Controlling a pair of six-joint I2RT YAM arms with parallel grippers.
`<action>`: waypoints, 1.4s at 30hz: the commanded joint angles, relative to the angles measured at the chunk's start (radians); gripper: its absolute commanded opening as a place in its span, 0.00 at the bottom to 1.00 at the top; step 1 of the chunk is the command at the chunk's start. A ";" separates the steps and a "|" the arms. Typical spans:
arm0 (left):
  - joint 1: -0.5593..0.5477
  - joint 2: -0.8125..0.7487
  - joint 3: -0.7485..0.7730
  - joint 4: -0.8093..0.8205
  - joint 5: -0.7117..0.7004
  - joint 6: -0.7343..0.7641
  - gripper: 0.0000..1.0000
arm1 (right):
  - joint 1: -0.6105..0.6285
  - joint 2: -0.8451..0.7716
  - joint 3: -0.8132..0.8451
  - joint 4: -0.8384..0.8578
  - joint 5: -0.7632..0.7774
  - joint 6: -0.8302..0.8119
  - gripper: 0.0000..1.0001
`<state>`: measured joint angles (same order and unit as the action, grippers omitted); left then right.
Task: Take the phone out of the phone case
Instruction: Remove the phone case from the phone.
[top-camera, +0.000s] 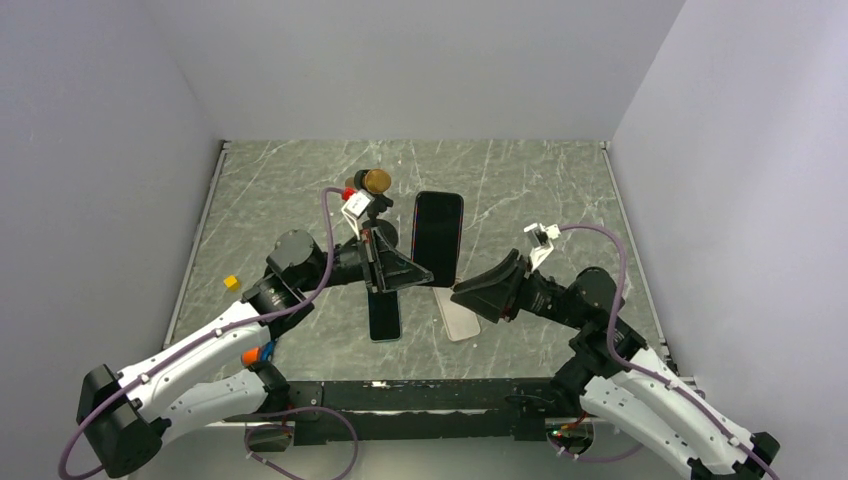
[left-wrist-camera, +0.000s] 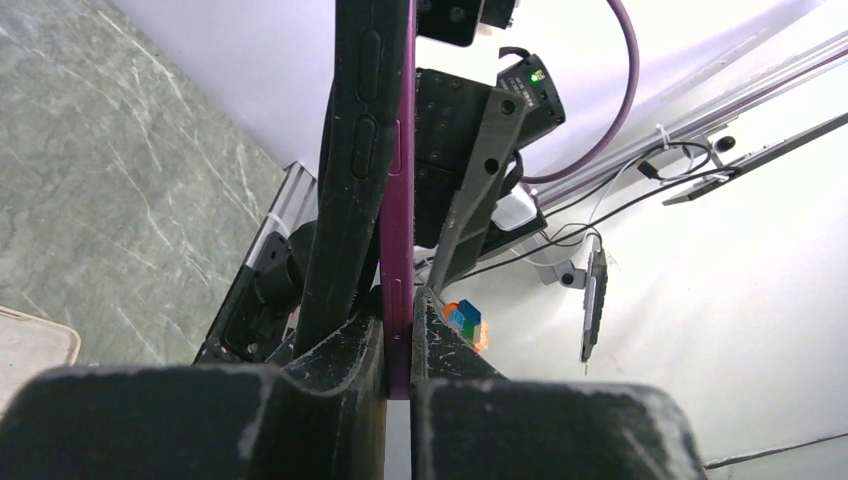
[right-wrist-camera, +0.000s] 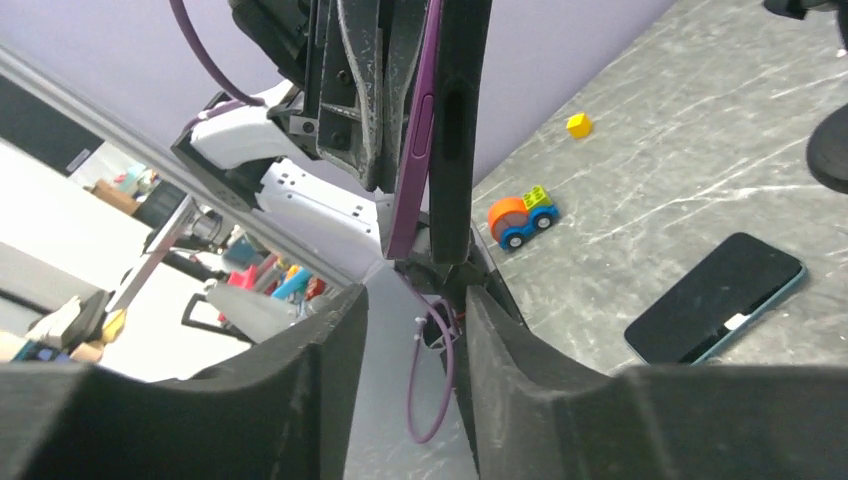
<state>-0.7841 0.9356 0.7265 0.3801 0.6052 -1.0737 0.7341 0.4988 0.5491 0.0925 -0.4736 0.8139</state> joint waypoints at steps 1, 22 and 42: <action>0.003 -0.033 0.036 0.151 0.015 -0.045 0.00 | -0.002 0.042 -0.006 0.196 -0.098 0.047 0.43; 0.003 -0.043 0.000 0.230 0.065 -0.114 0.00 | 0.000 0.135 0.041 0.265 -0.020 0.041 0.39; 0.002 -0.030 -0.029 0.244 0.062 -0.119 0.00 | -0.002 0.159 0.034 0.389 -0.073 0.058 0.41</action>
<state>-0.7757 0.9115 0.6998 0.5297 0.6315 -1.1759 0.7345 0.6586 0.5468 0.3683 -0.5602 0.8658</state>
